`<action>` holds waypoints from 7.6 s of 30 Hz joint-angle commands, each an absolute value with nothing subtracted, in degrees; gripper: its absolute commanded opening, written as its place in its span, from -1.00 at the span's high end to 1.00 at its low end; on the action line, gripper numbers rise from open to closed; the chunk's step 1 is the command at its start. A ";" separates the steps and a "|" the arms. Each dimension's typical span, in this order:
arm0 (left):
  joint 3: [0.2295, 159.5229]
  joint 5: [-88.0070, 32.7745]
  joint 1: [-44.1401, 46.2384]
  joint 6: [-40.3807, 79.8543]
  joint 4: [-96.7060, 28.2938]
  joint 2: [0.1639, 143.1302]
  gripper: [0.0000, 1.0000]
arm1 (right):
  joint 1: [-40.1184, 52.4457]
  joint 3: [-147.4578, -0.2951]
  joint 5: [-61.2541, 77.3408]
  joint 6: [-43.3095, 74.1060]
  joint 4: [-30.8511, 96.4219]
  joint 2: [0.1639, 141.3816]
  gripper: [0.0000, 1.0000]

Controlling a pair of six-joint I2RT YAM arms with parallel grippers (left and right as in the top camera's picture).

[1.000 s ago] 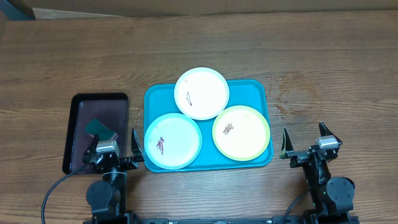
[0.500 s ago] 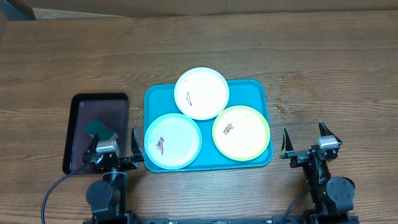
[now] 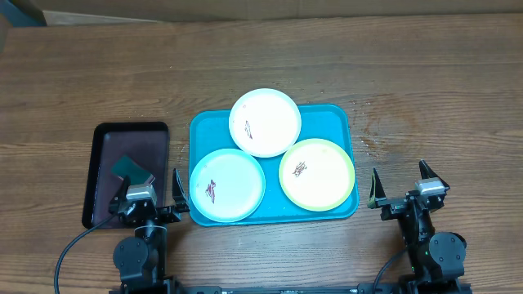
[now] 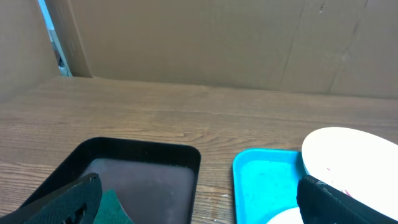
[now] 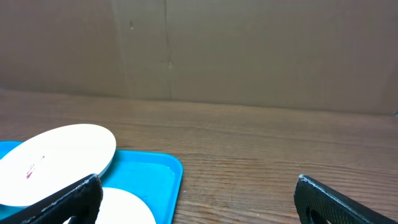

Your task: Clean dirty plates on tray and stack at the side

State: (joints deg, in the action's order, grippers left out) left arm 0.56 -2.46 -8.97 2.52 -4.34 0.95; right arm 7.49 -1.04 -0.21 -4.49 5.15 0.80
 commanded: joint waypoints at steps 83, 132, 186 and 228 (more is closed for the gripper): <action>0.27 -13.08 -7.84 10.13 -2.94 0.47 -1.00 | 7.38 -0.47 0.10 -4.56 4.84 0.27 -1.00; 65.78 -3.86 -14.72 19.00 -47.75 74.70 -0.99 | 7.38 -0.47 0.10 -4.56 4.84 0.27 -1.00; 65.60 4.86 -19.99 26.20 -52.62 99.07 -1.00 | 7.38 -0.47 0.12 -4.56 4.84 0.27 -1.00; 65.60 2.74 -22.63 26.20 -46.19 108.01 0.57 | 7.38 -0.47 0.10 -4.56 4.84 0.27 -1.00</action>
